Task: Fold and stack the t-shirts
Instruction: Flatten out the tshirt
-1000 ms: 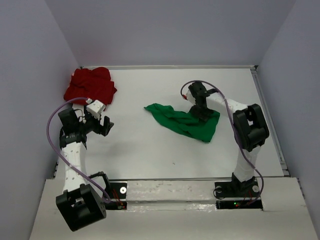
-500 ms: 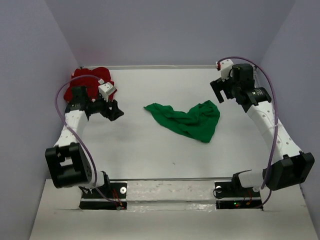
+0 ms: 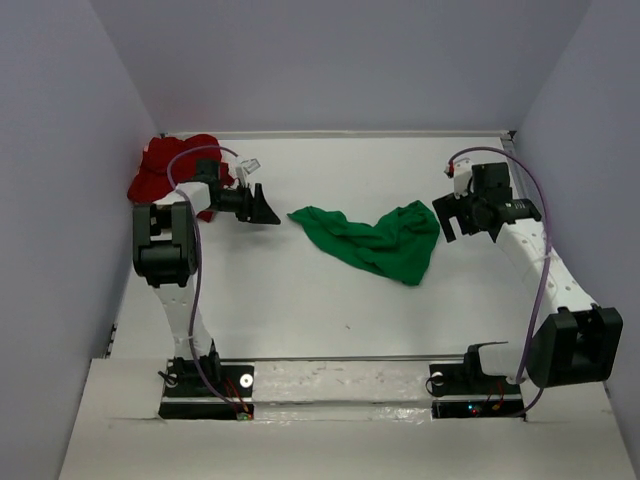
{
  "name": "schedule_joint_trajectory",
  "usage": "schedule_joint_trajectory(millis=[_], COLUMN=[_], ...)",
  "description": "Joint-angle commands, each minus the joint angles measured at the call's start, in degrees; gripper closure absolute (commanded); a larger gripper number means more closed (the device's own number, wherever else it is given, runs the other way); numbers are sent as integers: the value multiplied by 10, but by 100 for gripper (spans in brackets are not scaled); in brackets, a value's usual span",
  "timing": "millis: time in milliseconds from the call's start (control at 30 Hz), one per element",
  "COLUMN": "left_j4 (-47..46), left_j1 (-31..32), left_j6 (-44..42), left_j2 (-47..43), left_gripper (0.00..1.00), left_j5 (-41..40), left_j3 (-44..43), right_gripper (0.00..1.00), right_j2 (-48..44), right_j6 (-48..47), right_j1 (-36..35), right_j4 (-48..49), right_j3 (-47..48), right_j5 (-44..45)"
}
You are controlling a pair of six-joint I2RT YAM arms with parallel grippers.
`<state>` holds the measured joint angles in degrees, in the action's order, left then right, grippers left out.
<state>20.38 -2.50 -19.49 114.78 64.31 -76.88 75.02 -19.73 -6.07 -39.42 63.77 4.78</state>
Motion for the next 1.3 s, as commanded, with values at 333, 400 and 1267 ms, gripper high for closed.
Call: schedule_joint_trajectory(millis=[333, 400, 1267], left_j4=[-41, -39, 11], left_j1=[65, 68, 160], left_j6=[212, 214, 205], left_j2=[70, 80, 201], left_gripper=[34, 35, 66], left_j5=[-117, -142, -180], left_j3=[-80, -84, -181], right_gripper=[1, 1, 2], right_j2=[-3, -5, 36], right_j6=[6, 4, -8], right_j1=[25, 25, 25], right_j4=[16, 17, 26], right_j3=[9, 7, -6], right_j5=[-29, -35, -28])
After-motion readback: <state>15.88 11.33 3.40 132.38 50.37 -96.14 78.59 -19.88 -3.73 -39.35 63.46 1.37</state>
